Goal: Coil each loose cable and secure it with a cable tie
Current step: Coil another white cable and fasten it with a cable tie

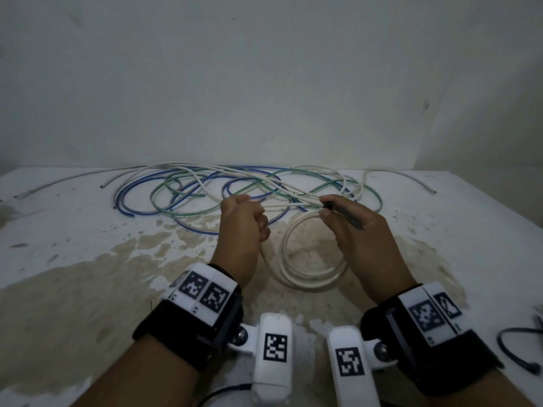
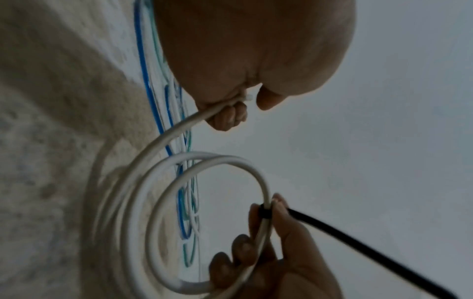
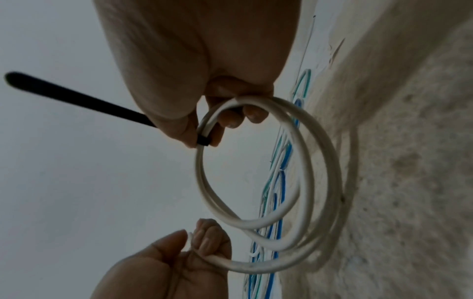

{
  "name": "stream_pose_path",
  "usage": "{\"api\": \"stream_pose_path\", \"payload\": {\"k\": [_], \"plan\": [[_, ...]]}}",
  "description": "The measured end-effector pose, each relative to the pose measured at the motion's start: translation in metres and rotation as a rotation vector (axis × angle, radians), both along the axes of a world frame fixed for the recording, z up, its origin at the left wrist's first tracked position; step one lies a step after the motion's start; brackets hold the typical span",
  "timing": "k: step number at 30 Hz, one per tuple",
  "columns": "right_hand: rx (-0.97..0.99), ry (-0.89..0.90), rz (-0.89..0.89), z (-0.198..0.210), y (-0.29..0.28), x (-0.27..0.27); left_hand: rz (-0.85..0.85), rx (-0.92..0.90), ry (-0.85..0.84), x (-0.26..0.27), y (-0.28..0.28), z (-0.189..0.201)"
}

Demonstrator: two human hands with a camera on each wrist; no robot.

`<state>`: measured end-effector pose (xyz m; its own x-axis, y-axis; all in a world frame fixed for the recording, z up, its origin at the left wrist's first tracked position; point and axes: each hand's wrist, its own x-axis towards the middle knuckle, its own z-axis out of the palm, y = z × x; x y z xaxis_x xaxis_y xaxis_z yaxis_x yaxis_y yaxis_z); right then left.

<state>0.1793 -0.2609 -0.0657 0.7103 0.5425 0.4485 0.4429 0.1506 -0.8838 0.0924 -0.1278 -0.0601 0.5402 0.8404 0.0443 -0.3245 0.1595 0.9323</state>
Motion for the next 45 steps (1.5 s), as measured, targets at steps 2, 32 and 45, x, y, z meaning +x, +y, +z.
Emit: {"api": "stream_pose_path", "payload": {"k": [2,32,45], "plan": [[0.01,0.045,-0.032,0.001,-0.001,0.002,-0.046,0.023,0.011,-0.001,0.001,0.0],[0.033,0.139,0.11,0.003,0.001,-0.003,-0.631,-0.054,0.066,-0.019,0.003,0.001],[-0.108,0.018,0.11,-0.002,0.002,0.0,-0.524,0.193,0.022,-0.014,-0.006,-0.005]]}}
